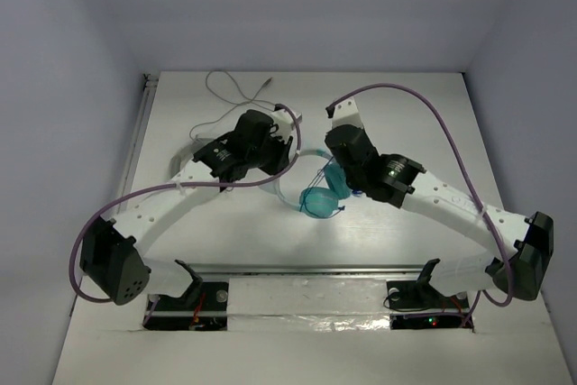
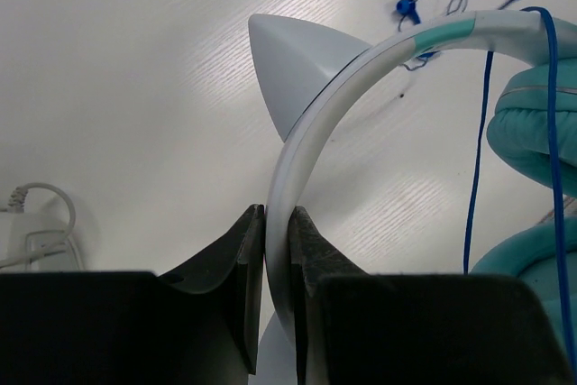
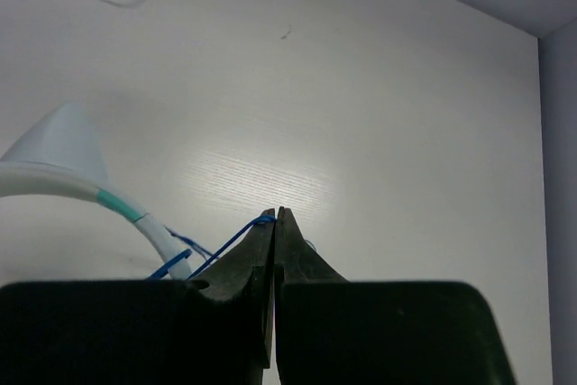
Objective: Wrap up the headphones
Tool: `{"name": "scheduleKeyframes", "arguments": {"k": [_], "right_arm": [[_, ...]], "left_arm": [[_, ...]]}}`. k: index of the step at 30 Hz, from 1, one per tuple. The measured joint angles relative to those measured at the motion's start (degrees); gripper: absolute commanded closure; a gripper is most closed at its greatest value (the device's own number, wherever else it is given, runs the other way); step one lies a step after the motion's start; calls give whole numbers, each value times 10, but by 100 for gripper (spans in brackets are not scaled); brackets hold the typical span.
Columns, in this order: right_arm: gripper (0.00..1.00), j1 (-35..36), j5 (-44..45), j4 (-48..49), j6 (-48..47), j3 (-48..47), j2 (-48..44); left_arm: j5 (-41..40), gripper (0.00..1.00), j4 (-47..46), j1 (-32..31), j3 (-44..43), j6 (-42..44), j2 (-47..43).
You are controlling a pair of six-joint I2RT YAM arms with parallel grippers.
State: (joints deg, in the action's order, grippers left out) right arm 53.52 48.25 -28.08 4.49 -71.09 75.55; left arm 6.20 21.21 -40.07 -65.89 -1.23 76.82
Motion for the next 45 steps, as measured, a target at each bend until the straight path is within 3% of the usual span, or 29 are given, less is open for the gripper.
{"name": "scheduleKeyframes", "arguments": {"k": [7, 15, 21, 26, 35, 45], "right_arm": [[93, -36, -49, 30, 30, 17, -13], [72, -154, -255, 112, 82, 82, -97], [71, -197, -398, 240, 120, 148, -125], [70, -206, -467, 322, 148, 223, -116], [52, -206, -513, 444, 180, 309, -90], [41, -220, -523, 510, 185, 346, -34]], "left_arm": [[89, 100, -31, 24, 0, -2, -16], [180, 100, -62, 54, 0, -12, -35], [236, 100, -88, 73, 0, -39, -53], [247, 100, -97, 90, -20, -71, -55], [202, 100, -100, 106, -113, -107, -49], [187, 100, -82, 114, -194, -119, -14]]}}
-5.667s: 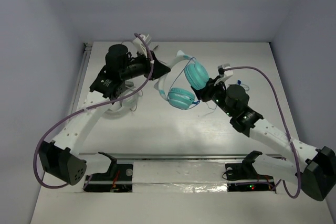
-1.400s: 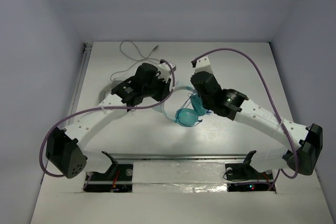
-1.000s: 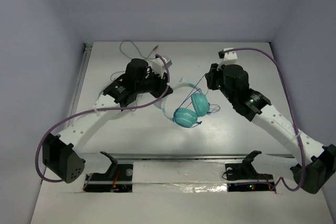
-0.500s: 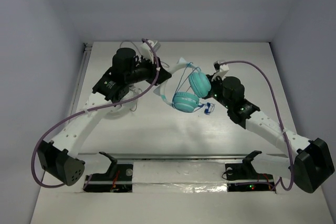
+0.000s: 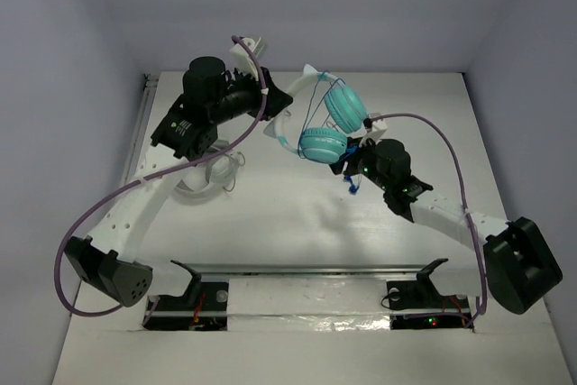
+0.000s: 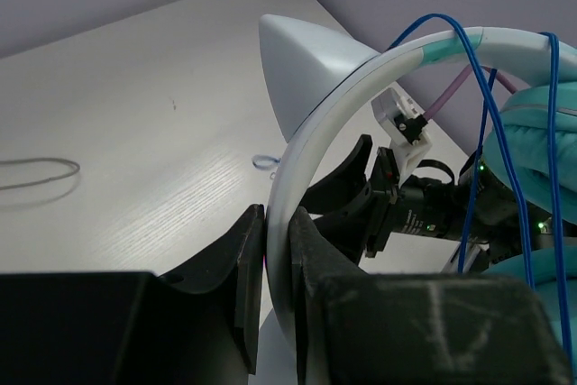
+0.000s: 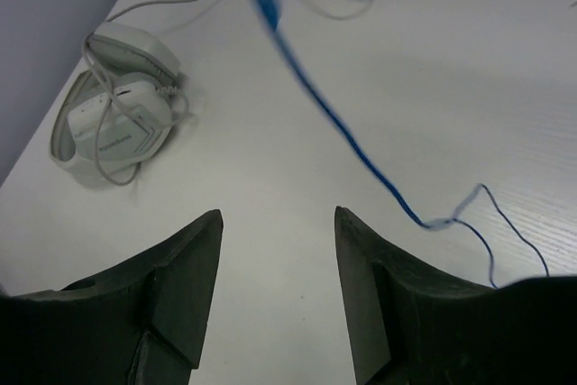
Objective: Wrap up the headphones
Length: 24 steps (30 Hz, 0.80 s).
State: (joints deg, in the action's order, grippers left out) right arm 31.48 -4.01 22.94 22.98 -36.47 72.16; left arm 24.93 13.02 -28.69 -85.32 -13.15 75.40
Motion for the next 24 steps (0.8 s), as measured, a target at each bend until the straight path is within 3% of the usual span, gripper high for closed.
{"name": "scheduleKeyframes", "arguments": {"k": [3, 4, 6, 9, 11, 13, 16, 19, 24], "right_arm": [[48, -4, 4, 8, -3, 0, -3], [65, -5, 6, 7, -5, 0, -7], [86, -5, 6, 3, -6, 1, -19], [89, -7, 6, -3, -2, 6, -45], [83, -7, 6, -7, 2, 10, -61], [60, -7, 11, -7, 9, 16, -72], [39, -7, 28, -16, 12, 23, -79], [28, -7, 50, -21, 10, 25, -77], [24, -8, 75, -20, -3, 17, -36]], "left_arm": [[0, 100, 15, 3, -17, 0, 7], [0, 100, 18, 3, -23, -1, 10], [-2, 100, 24, 3, -33, -1, 12], [-2, 100, 30, 3, -45, -1, 13], [-2, 100, 31, 3, -49, -1, 13], [-2, 100, 33, 3, -53, -1, 13], [-2, 100, 37, 3, -59, -2, 15], [-1, 100, 40, 3, -70, -5, 18], [0, 100, 45, 3, -87, -6, 19]]}}
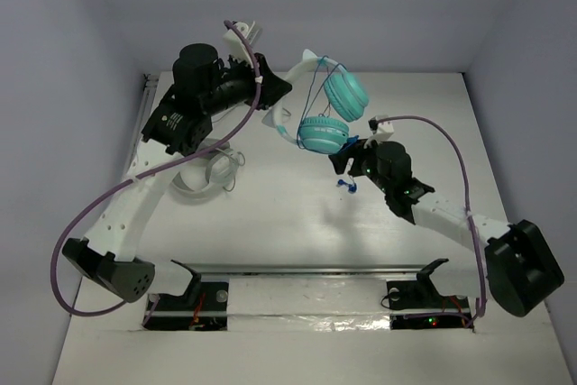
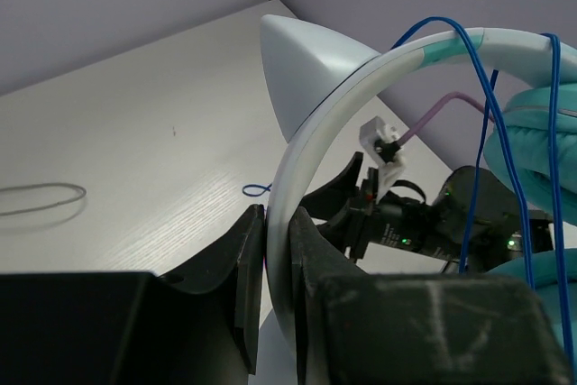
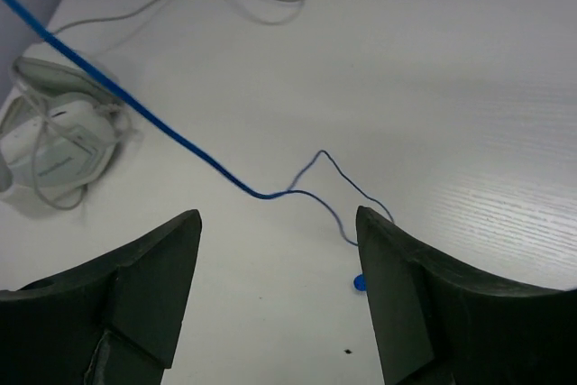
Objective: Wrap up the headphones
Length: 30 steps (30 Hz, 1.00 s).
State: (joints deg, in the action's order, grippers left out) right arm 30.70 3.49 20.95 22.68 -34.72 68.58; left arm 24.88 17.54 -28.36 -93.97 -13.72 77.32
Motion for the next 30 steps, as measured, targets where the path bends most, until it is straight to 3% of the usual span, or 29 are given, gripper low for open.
{"name": "scheduleKeyframes", "arguments": {"k": [10, 18, 22, 27, 30], "right_arm": [[29, -33, -3, 2, -14, -41, 140], [32, -33, -46, 5, 1, -47, 157], [47, -33, -51, 3, 7, -49, 177], [48, -33, -69, 3, 33, -46, 182], [54, -33, -76, 2, 44, -37, 181]], "left_arm": [[3, 100, 9, 0, -17, -3, 3], [3, 100, 18, 0, -52, -3, 13], [3, 100, 18, 0, -68, -7, 21], [-4, 100, 18, 0, -90, -11, 40], [-13, 100, 16, 0, -104, -19, 55]]}}
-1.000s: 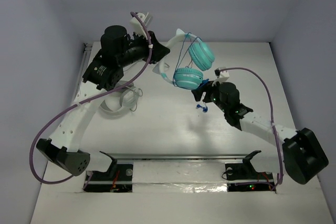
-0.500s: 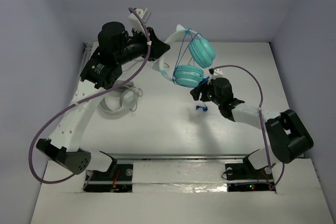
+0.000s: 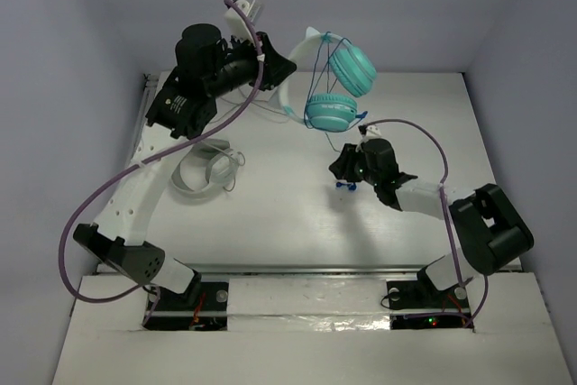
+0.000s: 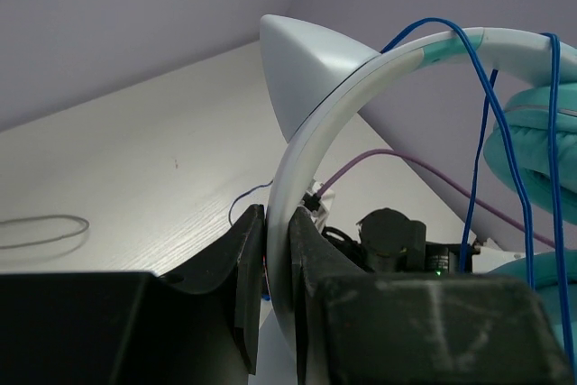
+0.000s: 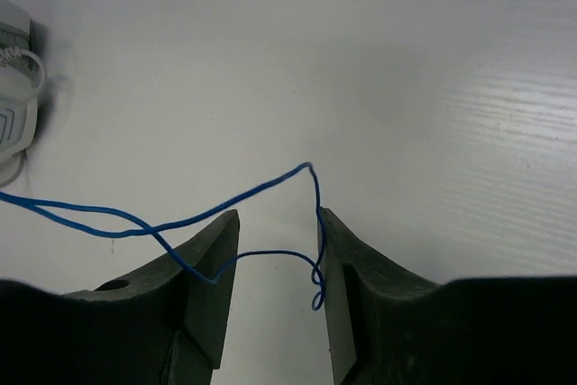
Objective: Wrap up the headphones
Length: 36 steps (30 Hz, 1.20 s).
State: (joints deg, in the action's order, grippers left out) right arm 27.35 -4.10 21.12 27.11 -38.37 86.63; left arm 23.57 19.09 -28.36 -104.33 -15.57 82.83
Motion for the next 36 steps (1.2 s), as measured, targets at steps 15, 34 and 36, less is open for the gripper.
{"name": "scheduleKeyframes", "arguments": {"k": [15, 34, 36], "right_arm": [[100, 24, -35, -9, 56, 56, -45], [100, 291, 91, -251, 88, 21, -206], [100, 313, 108, -285, 87, -1, -210]], "left_arm": [[-80, 100, -16, 14, -42, -36, 64], [-306, 100, -57, 54, -39, -25, 190], [-327, 100, -55, 54, -39, -14, 205]]}}
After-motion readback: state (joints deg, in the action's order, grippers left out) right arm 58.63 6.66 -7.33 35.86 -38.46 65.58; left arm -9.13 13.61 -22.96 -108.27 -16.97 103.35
